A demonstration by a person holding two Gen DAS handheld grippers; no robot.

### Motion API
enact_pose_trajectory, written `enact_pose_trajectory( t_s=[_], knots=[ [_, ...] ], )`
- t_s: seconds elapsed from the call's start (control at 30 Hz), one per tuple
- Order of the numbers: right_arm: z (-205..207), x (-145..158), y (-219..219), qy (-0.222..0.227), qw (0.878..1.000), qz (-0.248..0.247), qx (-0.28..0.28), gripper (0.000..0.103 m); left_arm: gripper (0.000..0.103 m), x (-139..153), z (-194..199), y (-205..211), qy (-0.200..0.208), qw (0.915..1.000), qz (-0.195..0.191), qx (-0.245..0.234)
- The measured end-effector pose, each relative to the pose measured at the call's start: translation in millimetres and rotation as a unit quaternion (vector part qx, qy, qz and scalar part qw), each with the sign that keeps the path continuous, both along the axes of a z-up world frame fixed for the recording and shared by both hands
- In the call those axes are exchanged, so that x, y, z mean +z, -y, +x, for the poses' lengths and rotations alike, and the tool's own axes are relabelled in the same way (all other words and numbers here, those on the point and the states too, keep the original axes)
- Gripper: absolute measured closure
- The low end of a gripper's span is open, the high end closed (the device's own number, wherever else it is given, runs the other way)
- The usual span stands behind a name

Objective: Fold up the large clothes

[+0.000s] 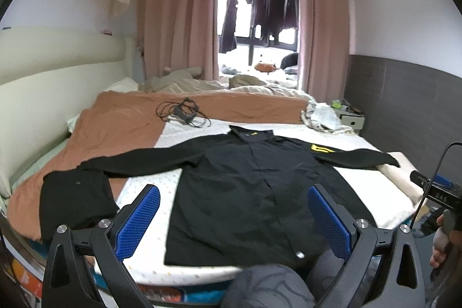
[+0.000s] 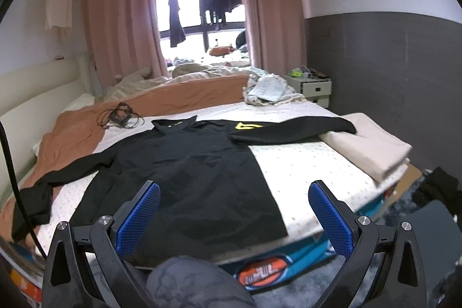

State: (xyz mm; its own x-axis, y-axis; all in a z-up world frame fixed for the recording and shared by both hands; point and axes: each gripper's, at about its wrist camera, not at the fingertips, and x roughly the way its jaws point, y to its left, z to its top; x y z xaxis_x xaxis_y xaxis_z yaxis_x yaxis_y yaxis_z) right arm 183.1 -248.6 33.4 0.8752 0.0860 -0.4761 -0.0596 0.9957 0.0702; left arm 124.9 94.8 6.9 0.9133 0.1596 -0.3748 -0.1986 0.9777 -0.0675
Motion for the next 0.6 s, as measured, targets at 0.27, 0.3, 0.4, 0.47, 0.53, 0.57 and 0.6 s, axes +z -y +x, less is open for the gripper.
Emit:
enact_pose_trajectory(
  t_s=[0.27, 0.3, 0.4, 0.47, 0.53, 0.57, 0.6],
  knots=[
    [81, -10, -50, -0.020, 0.999, 0.027, 0.025, 0.000, 0.001, 5, 51, -52, -0.012, 0.9996, -0.013, 0.024],
    [90, -11, -58, -0.020, 0.999, 0.029, 0.029, 0.000, 0.001, 4, 56, -58, -0.015, 0.9993, -0.012, 0.033],
    [118, -14, -83, -0.022, 0.998, 0.036, 0.041, 0.000, 0.001, 2, 73, -79, -0.026, 0.9982, -0.018, 0.052],
    [135, -17, -100, -0.029, 0.997, 0.042, 0.052, 0.000, 0.002, -1, 83, -95, -0.029, 0.9972, -0.028, 0.063],
    [152, -20, -119, -0.034, 0.996, 0.053, 0.062, 0.000, 0.002, -3, 91, -108, -0.034, 0.9959, -0.037, 0.075],
    [160, -22, -129, -0.037, 0.995, 0.060, 0.067, 0.000, 0.002, -5, 98, -117, -0.041, 0.9948, -0.042, 0.083],
    [172, -25, -141, -0.045, 0.994, 0.068, 0.076, 0.000, 0.001, -7, 104, -125, -0.048, 0.9939, -0.047, 0.088]
  ],
)
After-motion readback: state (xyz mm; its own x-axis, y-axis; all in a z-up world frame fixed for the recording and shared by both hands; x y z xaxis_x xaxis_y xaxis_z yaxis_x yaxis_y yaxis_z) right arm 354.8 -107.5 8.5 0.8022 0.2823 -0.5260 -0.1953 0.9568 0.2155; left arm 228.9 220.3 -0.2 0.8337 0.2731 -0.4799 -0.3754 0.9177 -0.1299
